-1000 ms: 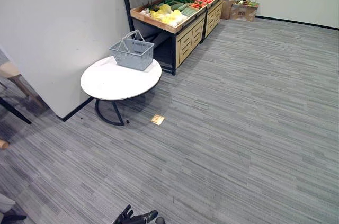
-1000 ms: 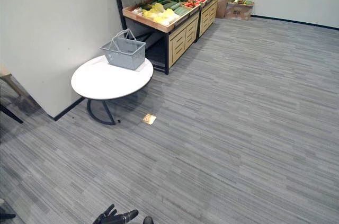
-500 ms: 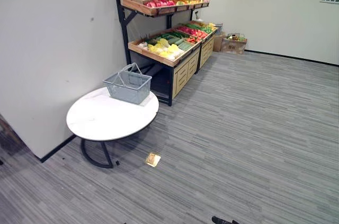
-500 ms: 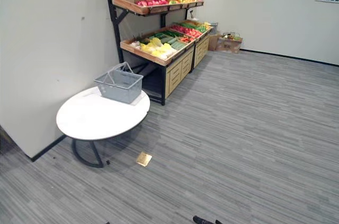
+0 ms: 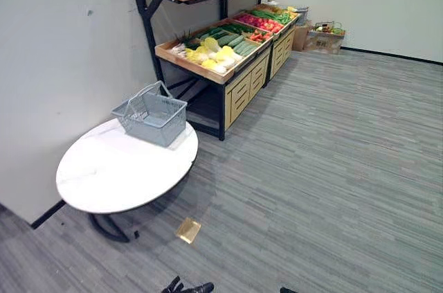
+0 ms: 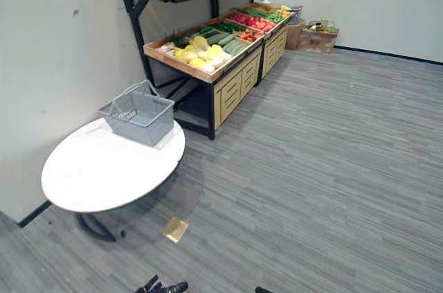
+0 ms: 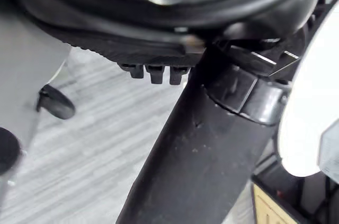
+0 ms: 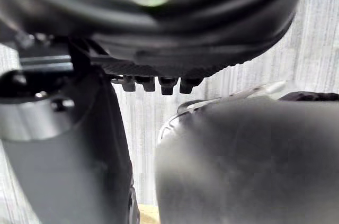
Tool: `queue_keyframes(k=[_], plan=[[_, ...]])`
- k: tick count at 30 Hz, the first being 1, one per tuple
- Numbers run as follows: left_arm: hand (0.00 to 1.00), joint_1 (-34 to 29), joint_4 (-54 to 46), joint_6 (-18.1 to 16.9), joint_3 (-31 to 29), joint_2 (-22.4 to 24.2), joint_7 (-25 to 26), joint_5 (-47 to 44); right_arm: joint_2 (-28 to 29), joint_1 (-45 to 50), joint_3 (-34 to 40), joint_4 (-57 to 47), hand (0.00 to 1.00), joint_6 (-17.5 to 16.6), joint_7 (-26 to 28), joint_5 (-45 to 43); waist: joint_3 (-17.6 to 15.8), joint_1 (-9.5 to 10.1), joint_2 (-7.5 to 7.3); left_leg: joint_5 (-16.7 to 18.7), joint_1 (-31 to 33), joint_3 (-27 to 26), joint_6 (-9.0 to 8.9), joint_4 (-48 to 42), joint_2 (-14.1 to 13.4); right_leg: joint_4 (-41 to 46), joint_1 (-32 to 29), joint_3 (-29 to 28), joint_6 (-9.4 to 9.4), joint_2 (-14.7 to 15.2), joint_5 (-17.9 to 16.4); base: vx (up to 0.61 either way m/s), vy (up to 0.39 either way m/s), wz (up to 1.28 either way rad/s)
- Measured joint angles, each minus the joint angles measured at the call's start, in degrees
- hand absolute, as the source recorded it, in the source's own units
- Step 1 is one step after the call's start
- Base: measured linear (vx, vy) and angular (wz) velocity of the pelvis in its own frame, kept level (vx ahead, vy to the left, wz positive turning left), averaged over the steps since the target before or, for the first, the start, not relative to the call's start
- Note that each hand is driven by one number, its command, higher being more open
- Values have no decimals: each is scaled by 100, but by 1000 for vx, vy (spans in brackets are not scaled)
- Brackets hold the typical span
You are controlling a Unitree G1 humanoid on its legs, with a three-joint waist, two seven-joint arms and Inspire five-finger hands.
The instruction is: Pick vegetable in the basket
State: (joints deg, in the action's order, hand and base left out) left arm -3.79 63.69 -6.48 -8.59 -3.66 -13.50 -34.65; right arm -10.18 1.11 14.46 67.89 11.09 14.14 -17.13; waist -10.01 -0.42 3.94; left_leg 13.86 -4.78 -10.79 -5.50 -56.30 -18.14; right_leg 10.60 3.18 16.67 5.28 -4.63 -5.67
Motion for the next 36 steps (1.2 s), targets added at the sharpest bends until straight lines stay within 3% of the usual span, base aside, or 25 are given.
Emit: queue_keyframes(k=[2,5,6,7,8,9,10,11,13,14,15,16,17,20,21,23,24,26,28,30,32,33,34,35,36], plan=[[100,-27,-98,-97,-144,19,-12,-102,40,95,-39,54,100,-15,-56,-4,-7,42,-126,283,299,-393,36,344,91,-366,529,-96,-54,65,-15,422,-52,-19],[100,-17,-182,-213,-139,53,-87,-113,86,85,-39,19,100,-139,-55,-3,-16,63,-173,396,974,-606,104,2145,529,-675,841,-238,-230,299,-105,347,50,-21],[100,-12,-209,-240,-139,85,-88,-115,100,90,-43,13,100,-145,-50,-6,-25,74,-207,142,1102,-573,149,3184,835,-740,927,-249,-339,460,-172,289,122,-7],[100,-14,-231,-225,-138,59,-85,-124,123,102,-52,14,100,-146,-51,-7,-20,144,-242,-480,1186,-464,163,4061,1114,-822,1012,-290,-439,612,-225,308,136,-12],[100,-30,-223,-221,-137,54,-83,-124,128,108,-87,10,100,-150,-35,-17,2,198,-251,-757,1217,-382,134,4345,1218,-856,1053,-346,-497,665,-241,386,147,-15],[100,-49,-217,-227,-133,63,-74,-125,105,108,-299,-16,100,-189,10,-100,21,285,-219,-1206,1400,-257,112,4482,1281,-985,1092,-384,-593,691,-262,424,151,-11],[100,-56,-151,-230,-138,60,-56,-127,89,87,-406,-16,100,-249,16,-101,37,352,-205,-1688,1465,-231,410,4501,1321,-1010,1110,-387,-708,728,-329,514,173,6],[100,-41,-132,-214,-128,-4,-34,-122,100,62,-426,-15,100,-290,14,-101,7,350,-272,-1698,1427,-252,560,4461,1392,-1011,1141,-373,-736,793,-326,407,141,21],[100,-122,26,-156,-249,-143,1,-207,239,-41,-545,-18,100,-340,33,-103,-103,357,-391,-1240,1664,-625,793,3383,1239,-951,1438,-607,-1113,828,124,406,219,14],[100,-166,26,-152,-318,-195,10,-236,269,8,-563,-25,100,-372,56,-113,-46,365,-455,-1092,1671,-688,663,3409,1287,-884,1494,-665,-1126,923,119,322,274,3],[100,-304,30,-167,-240,-169,51,-231,224,150,-565,-88,100,-398,95,-130,132,334,-372,-1535,1391,-746,820,4136,1348,-640,1595,-652,-1200,912,61,109,193,-3],[100,-394,34,-174,-163,-164,56,-231,201,211,-568,-89,100,-428,92,-131,201,345,-321,-1380,1262,-812,1031,4239,1364,-387,1621,-656,-1319,950,-88,233,281,-9],[100,-488,83,-145,-154,-197,70,-285,258,250,-561,-129,100,-514,93,-97,308,340,-511,-1091,923,-930,975,4339,1722,682,1380,-653,-1458,1434,-467,240,257,-9],[100,-508,148,-137,-117,-237,93,-216,195,300,-473,-249,100,-574,118,-85,453,304,-584,-792,612,-904,1087,4450,2131,2947,560,-628,-1321,2039,-358,261,212,15],[100,-490,151,-146,-105,-298,116,-118,199,294,-429,-273,100,-611,150,-90,482,309,-708,-666,353,-834,1153,4514,2341,3922,226,-538,-1210,2381,-222,247,119,30],[100,-496,150,-162,-95,-300,158,-118,180,298,-390,-282,100,-632,149,-95,454,311,-718,-591,-24,-712,1185,4634,2409,4389,165,-238,-1177,2521,-265,378,133,27],[100,-555,150,-155,-10,-297,213,-140,144,301,-368,-287,100,-646,152,-89,440,303,-677,-536,-420,-606,1099,4903,2395,4517,65,62,-1081,2519,-464,373,102,21],[100,-560,150,-140,101,-317,245,-197,150,284,-243,-302,100,-683,174,-87,428,292,-654,-526,-677,-532,1044,5133,2341,4405,-199,296,-1073,2442,-753,259,47,17],[100,-509,148,-90,179,-290,244,-200,157,185,-184,-342,100,-702,180,-87,374,207,-525,-433,-880,-380,884,5270,2066,3461,-666,486,-1060,1982,-1114,279,-45,29],[100,-415,130,-91,356,-281,224,-208,187,183,-209,-416,100,-740,185,-87,381,168,-422,-377,-863,-198,748,5319,1812,2198,-1050,341,-1110,1498,-1033,311,-146,55],[100,-279,125,-89,393,-252,198,-249,217,194,-225,-364,100,-736,186,-78,319,134,-357,-323,-906,93,645,5308,1606,794,-1292,-199,-1074,1096,-483,335,-229,82],[100,-210,117,-93,412,-216,165,-307,245,216,-262,-334,100,-713,187,-84,292,71,-343,-256,-895,353,534,5308,1494,-85,-1380,-701,-1167,915,127,330,-262,85],[100,-180,105,-104,437,-219,146,-309,251,204,-239,-330,100,-629,219,-96,266,52,-391,-222,-894,457,476,5306,1499,-369,-1451,-986,-1268,911,399,524,-456,136],[100,-115,108,-85,496,-302,99,-302,267,208,-245,-201,100,-505,243,-94,129,17,-565,-68,-1048,862,245,5294,1467,-562,-1380,-1438,-1336,962,1345,466,-427,130],[100,-92,99,-84,498,-196,88,-302,248,235,-83,-183,100,-477,273,-105,98,-9,-410,-25,-1075,1004,153,5277,1308,-396,-1319,-1351,-1099,819,1256,466,-427,116]])
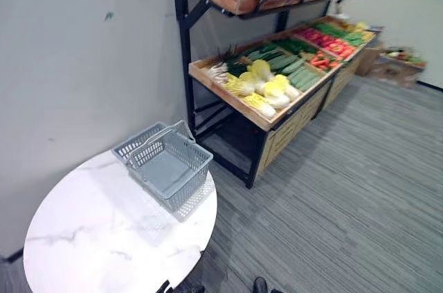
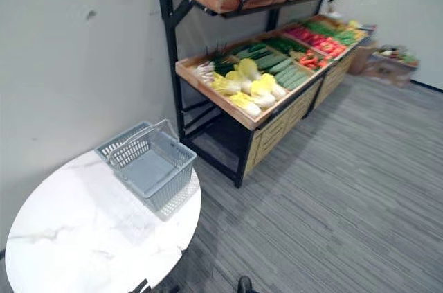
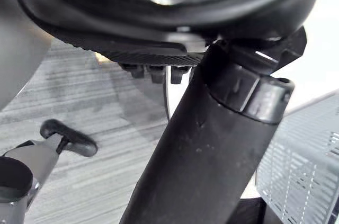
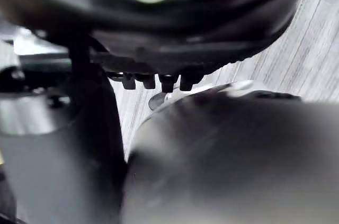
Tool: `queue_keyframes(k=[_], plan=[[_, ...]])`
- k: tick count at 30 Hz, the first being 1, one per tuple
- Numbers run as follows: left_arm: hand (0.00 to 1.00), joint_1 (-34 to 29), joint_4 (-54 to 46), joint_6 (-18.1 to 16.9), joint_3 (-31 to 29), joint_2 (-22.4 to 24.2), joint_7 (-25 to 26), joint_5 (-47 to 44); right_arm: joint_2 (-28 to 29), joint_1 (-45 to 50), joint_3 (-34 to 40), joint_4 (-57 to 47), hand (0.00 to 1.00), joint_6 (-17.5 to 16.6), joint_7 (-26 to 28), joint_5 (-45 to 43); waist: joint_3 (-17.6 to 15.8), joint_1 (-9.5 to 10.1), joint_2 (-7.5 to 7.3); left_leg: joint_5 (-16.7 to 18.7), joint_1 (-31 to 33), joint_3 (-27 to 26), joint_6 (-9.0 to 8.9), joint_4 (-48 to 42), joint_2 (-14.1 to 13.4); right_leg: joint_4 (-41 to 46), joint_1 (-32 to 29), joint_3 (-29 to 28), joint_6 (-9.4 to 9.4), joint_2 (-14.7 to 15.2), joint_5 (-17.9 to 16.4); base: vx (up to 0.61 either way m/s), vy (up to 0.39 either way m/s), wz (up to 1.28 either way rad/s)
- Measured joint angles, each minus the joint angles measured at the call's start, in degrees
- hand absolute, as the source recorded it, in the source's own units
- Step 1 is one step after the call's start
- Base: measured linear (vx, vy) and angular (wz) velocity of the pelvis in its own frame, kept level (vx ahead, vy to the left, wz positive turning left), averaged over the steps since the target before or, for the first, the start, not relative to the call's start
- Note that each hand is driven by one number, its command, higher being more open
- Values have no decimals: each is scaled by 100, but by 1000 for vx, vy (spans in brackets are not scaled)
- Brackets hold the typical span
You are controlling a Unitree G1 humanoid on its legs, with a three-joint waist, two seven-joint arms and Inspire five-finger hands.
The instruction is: Pick vegetable in the basket
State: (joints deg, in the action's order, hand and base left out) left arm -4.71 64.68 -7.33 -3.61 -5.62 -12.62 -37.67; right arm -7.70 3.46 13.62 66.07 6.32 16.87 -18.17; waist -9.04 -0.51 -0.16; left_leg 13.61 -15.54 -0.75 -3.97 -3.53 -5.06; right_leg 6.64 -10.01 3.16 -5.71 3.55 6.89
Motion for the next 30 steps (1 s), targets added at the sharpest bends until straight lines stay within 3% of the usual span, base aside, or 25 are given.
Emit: queue_keyframes(k=[1,3,4,6,8,9,10,12,13,14,16,18,21,23,25,28,30], plan=[[100,0,-11,0,-1,36,-26,2,-24,-4,32,-2,100,4,3,9,-19,1,30,-13,-4,6,-22,-17,-55,61,17,26,36,-40,-73,365,-313,69],[100,-31,-28,-10,-5,148,-151,8,-138,-83,47,2,100,53,-75,31,-56,14,239,-106,-71,118,-220,-114,-373,407,295,450,415,-216,-475,409,-329,76],[100,-31,-28,-11,-7,145,-149,7,-139,-77,46,7,100,72,-95,46,-57,11,241,-148,-119,149,-291,-113,-442,512,405,581,472,-235,-591,338,-275,99],[100,-46,-58,-21,-7,139,-146,-9,-135,-75,-81,2,100,100,-109,317,25,20,201,-312,-181,132,-316,-179,-616,831,568,689,552,-286,-914,303,-231,91],[100,-69,-110,-24,-4,98,-178,-4,-142,-118,-266,-6,100,92,-118,360,75,41,113,-384,-18,115,-331,-360,-676,787,640,843,575,-275,-1013,226,-216,79],[100,-51,-156,-29,1,23,-167,3,-87,-168,-366,4,100,142,-199,269,98,48,-13,-431,487,-44,-359,-1000,-705,555,805,1195,612,-168,-1060,138,-199,88],[100,-50,-165,-42,2,-7,-167,3,-60,-145,-361,9,100,155,-232,208,99,48,-46,-495,618,-182,-344,-1158,-723,456,900,1325,612,-119,-1060,133,-222,142],[100,-54,-163,-93,19,-48,-162,6,-28,-14,-352,17,100,191,-314,50,123,43,-70,-661,779,-926,-326,-1220,-782,167,1186,1825,608,21,-1058,48,-103,138],[100,-36,-164,-96,83,18,-152,7,-78,60,-331,71,100,174,-414,-56,142,35,11,-633,876,-1955,-283,-1223,-874,88,1290,2228,611,82,-1060,8,3,141],[100,-31,-164,-95,139,40,-152,9,-105,53,-307,104,100,166,-478,-95,152,35,63,-656,887,-2474,-249,-1101,-886,91,1315,2416,594,133,-1070,-1,47,135],[100,-54,-165,-85,314,28,-166,49,-114,63,-201,81,100,163,-500,-229,187,6,115,-753,816,-2968,-91,-584,-751,115,1324,2573,538,190,-1103,5,118,106],[100,-52,-167,-83,319,27,-162,128,-59,63,-65,35,100,127,-535,-246,199,32,126,-904,657,-2806,-233,88,-572,70,1315,2586,475,158,-1100,3,137,66],[100,-129,-167,-23,324,-50,-147,126,70,89,-49,-20,100,51,-610,-230,225,2,3,-1128,571,-2676,-175,548,-344,76,1289,2610,376,286,-1034,-30,108,18],[100,-120,-134,-13,324,-70,-131,126,82,146,-50,-37,100,-17,-586,-224,226,-10,1,-1159,571,-2614,-129,647,-264,213,1228,2585,369,378,-1034,-11,112,26],[100,-110,-107,-8,323,-77,-119,127,75,205,-61,-84,100,-75,-602,-229,207,-42,32,-1177,588,-2367,-7,791,-162,878,969,2463,259,652,-1104,-3,162,49],[100,-126,-35,27,322,-145,-99,130,92,249,81,-232,100,-172,-630,-326,148,-195,-18,-1187,545,-1662,152,800,33,2802,307,1582,282,1184,-1059,-11,136,101],[100,-165,-20,85,308,-208,-32,117,125,226,26,-202,100,-185,-670,-321,166,-218,-23,-1149,549,-1373,188,696,-36,2387,306,1092,165,1036,-1433,19,-42,98]])
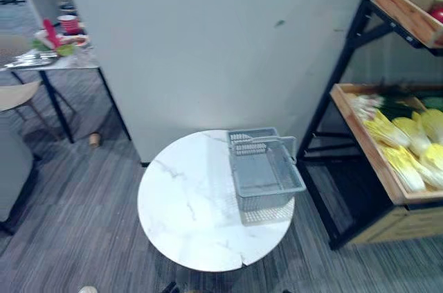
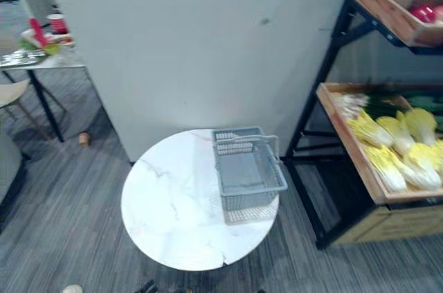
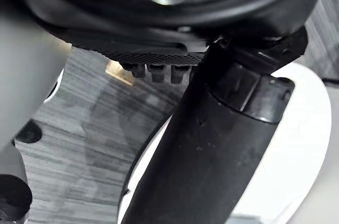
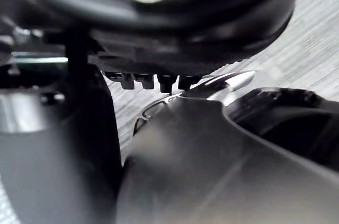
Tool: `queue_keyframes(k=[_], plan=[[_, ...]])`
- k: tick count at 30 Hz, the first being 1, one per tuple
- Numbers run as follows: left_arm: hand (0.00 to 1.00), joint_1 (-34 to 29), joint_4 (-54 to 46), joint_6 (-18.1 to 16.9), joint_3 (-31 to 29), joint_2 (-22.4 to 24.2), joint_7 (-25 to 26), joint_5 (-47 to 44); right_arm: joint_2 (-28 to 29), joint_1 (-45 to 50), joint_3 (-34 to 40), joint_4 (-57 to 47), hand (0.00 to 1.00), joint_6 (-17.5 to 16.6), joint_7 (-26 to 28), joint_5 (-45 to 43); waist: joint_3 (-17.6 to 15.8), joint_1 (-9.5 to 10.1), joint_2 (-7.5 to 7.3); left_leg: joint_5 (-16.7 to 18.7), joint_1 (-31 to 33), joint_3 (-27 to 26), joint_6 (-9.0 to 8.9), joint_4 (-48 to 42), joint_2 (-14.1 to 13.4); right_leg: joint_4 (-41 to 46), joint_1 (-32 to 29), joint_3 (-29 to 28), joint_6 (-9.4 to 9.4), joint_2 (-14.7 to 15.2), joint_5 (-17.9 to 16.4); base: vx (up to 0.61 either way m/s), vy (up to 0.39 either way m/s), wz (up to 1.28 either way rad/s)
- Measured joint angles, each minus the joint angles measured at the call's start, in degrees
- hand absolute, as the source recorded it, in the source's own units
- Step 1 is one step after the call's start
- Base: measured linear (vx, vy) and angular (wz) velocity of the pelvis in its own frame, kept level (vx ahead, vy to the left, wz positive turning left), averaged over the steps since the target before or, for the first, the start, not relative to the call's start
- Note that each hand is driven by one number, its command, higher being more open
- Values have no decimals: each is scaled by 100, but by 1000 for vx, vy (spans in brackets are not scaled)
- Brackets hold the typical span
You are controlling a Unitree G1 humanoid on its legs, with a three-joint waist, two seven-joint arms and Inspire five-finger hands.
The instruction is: Pick vegetable in the basket
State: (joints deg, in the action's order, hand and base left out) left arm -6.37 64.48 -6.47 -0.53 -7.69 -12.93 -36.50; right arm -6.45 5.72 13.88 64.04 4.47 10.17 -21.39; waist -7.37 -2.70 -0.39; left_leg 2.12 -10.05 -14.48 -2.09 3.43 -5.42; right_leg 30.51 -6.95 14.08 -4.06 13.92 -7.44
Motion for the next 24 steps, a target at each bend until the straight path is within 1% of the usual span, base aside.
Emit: queue_keyframes(k=[1,2,3,4,6,7,8,10,12,14,16,17,18,19,20,22,23,24], plan=[[100,-74,2,33,-43,-48,21,-7,-8,-40,-6,53,100,16,20,-2,4,56,-4,28,64,86,-33,-57,-40,-684,10,-195,-63,-167,90,33,-86,64],[100,-134,1,31,-47,-85,23,-13,3,-53,-10,84,100,19,39,-3,19,84,-42,26,76,87,-94,-64,-30,-1098,23,-288,-111,-233,353,53,-123,34],[100,-216,9,42,-91,-202,47,-124,69,-56,-48,142,100,15,50,-21,38,126,-207,58,68,116,-158,-59,59,-1667,6,-432,-203,-261,1119,110,-121,9],[100,-256,58,44,-100,-204,112,-126,53,-79,-70,216,100,34,50,-30,79,175,-204,79,53,114,-204,-52,36,-1853,135,-418,-256,-289,1034,186,-137,0],[100,-345,60,29,-104,-195,134,-131,-21,-175,-231,320,100,54,47,1,109,215,-151,116,65,87,-310,-32,-61,-2452,382,-367,-249,-456,1000,200,-118,-12],[100,-343,70,29,-107,-181,134,-132,-28,-196,-237,321,100,50,48,7,109,221,-135,111,72,85,-331,-6,-72,-2569,422,-352,-230,-492,976,166,-125,-3],[100,-355,87,32,-219,-75,99,-133,-87,-221,-290,323,100,51,51,-5,157,223,-44,71,58,95,-400,98,-164,-2652,445,-290,-197,-624,956,121,-100,5],[100,-358,93,31,-245,-70,109,-115,-110,-222,-417,323,100,50,14,-98,171,223,-39,66,-29,113,-447,149,-255,-2744,577,-208,-170,-719,938,120,-102,11],[100,-354,92,23,-268,-87,118,-116,-83,-242,-516,319,100,-14,-176,-171,239,225,-88,82,-47,124,-485,152,-331,-2845,670,-147,-161,-798,933,84,-58,11],[100,-350,91,20,-267,-99,123,-123,-16,-287,-618,303,100,-139,-437,-177,270,225,-121,83,-49,124,-486,152,-332,-2896,707,-139,-161,-804,933,48,-4,4],[100,-353,33,23,-266,-88,119,-148,211,-383,-589,53,100,-333,-1476,-399,312,235,-146,94,-33,116,-500,153,-287,-2921,707,-142,-164,-764,935,7,18,1],[100,-359,6,23,-266,-86,121,-165,260,-383,-582,-107,100,-345,-1742,-412,318,235,-155,94,-23,116,-500,153,-272,-2927,702,-143,-169,-751,939,-7,39,1],[100,-374,-48,27,-265,-86,121,-174,336,-380,-580,-533,100,-344,-2251,-397,326,233,-167,94,-1,111,-499,153,-250,-2934,682,-154,-180,-729,949,-13,31,0],[100,-385,-89,28,-266,-85,127,-175,364,-379,-581,-785,100,-345,-2495,-346,329,231,-173,94,13,108,-499,153,-238,-2934,666,-159,-188,-719,956,-16,28,-4],[100,-409,-183,35,-266,-88,133,-175,388,-382,-586,-1217,100,-346,-2856,-283,349,227,-192,94,47,92,-498,153,-223,-2934,617,-180,-193,-708,969,-24,28,-8],[100,-420,-339,78,-274,-87,157,-177,392,-405,-598,-2530,100,-340,-3657,267,390,226,-221,90,126,48,-493,153,-205,-2936,501,-241,-188,-703,1027,-23,22,-12],[100,-426,-372,99,-279,-85,177,-178,391,-431,-599,-2850,100,-331,-3830,462,391,224,-223,90,123,29,-493,153,-206,-2937,494,-263,-185,-708,1034,-12,7,-15],[100,-438,-419,150,-311,-74,221,-183,376,-532,-594,-3439,100,-323,-4144,1032,395,218,-227,90,104,-17,-493,153,-209,-2941,490,-305,-180,-719,1049,-16,2,-14]])
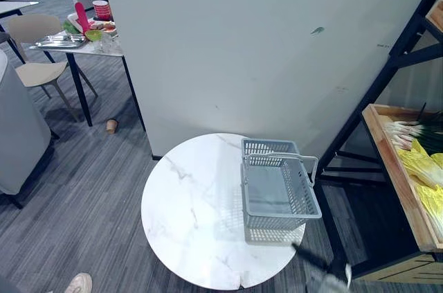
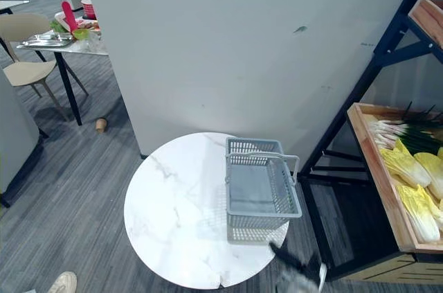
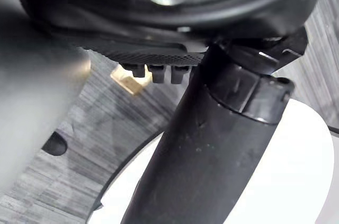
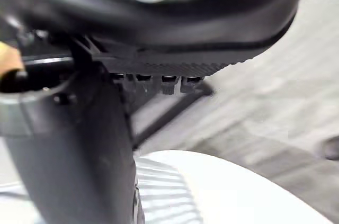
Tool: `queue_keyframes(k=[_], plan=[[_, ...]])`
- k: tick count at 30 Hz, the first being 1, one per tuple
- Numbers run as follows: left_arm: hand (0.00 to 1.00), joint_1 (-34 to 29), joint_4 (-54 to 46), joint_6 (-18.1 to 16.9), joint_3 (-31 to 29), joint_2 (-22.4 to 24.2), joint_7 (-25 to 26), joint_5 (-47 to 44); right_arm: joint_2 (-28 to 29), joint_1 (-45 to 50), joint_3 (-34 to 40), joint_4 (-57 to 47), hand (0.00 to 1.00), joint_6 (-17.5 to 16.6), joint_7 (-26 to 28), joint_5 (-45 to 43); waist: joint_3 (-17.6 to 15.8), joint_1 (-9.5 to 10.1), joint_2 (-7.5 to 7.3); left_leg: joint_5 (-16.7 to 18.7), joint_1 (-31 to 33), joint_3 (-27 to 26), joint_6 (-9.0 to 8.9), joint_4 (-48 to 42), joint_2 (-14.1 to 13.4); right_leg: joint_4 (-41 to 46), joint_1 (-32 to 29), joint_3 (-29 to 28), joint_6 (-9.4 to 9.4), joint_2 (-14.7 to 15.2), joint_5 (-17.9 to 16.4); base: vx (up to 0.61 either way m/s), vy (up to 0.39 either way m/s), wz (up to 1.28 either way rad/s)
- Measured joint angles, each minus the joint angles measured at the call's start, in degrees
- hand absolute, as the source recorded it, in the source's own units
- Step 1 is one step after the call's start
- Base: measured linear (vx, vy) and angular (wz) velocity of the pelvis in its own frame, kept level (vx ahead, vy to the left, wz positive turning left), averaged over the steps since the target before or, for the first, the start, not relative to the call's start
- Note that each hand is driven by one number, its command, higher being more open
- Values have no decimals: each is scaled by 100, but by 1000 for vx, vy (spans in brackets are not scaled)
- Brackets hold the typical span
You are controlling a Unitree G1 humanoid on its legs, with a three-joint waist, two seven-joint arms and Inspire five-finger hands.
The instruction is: Pick vegetable in the basket
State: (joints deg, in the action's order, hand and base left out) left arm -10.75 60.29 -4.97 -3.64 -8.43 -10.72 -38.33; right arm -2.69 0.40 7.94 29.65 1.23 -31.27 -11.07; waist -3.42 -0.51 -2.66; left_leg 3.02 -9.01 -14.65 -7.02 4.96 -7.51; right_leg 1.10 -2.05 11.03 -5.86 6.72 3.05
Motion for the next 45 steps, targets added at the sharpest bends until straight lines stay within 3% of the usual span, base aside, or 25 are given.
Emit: queue_keyframes(k=[4,8,15,22,33,38,45], plan=[[100,0,-49,46,-13,4,101,-44,-347,-536,-7,-1155,100,3,-324,1739,15,-1,-28,0,-5,-56,0,1,-10,-36,-9,-60,16,-25,53,-9,-4,-8],[100,-10,-93,53,-21,4,147,-41,-760,-930,-37,-1425,100,-21,-153,2487,16,23,-48,0,3,-52,0,2,-11,-37,-13,-61,16,-26,54,0,0,0],[100,-34,-140,52,-244,8,66,30,-1343,-1258,-603,-1381,100,-254,679,3073,21,43,-76,-3,126,-31,1,1,-10,-69,-106,-35,16,-26,54,13,-2,1],[100,-33,-240,75,-262,7,-77,279,-1645,-1975,-1453,-439,100,-230,1163,4294,20,122,-77,-14,221,9,3,0,8,-84,-168,17,10,2,70,13,-1,2],[100,-143,-335,184,-453,37,-111,315,-1998,-2895,-2057,850,100,365,1779,4501,14,293,-88,-89,301,98,14,0,93,-85,-170,125,-24,126,149,-6,5,5],[100,-224,-496,181,-456,35,-115,454,-2004,-3219,-2271,1340,100,454,2096,4739,-26,375,-143,-160,343,150,54,1,117,-95,-172,164,-9,153,227,-35,2,7],[100,-211,-586,139,-602,27,-216,443,-2146,-3959,-2335,2226,100,431,2258,4975,-347,545,-191,-396,776,322,112,30,178,-260,-439,270,51,194,411,-83,-19,11]])
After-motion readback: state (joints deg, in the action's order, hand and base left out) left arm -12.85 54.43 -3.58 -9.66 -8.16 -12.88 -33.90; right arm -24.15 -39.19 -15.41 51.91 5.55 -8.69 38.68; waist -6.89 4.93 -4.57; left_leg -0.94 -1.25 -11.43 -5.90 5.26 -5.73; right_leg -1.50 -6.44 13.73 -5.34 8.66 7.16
